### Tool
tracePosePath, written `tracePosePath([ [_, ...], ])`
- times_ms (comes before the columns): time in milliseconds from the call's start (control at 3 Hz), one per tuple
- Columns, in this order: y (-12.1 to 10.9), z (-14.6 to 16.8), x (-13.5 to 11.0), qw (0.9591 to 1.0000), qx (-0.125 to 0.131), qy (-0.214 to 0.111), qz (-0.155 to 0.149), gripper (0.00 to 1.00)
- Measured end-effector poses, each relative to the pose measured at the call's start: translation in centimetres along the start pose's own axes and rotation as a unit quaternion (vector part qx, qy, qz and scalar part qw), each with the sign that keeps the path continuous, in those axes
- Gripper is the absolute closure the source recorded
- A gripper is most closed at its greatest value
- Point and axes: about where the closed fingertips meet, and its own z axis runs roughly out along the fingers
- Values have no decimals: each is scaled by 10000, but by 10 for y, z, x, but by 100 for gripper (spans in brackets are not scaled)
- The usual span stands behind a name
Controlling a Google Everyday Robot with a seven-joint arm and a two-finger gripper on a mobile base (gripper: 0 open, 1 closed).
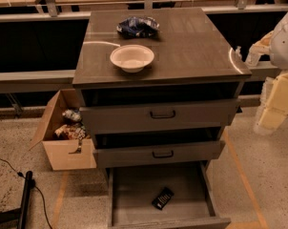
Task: Pick rxbar chocolate from bottom drawer and place on counter
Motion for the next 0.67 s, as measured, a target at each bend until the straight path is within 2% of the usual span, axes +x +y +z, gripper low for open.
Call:
tracePosePath([
  [333, 0, 0, 0, 10000, 1, 0, 0, 0],
  [667, 2, 25, 7, 9999, 46, -95, -32, 0],
])
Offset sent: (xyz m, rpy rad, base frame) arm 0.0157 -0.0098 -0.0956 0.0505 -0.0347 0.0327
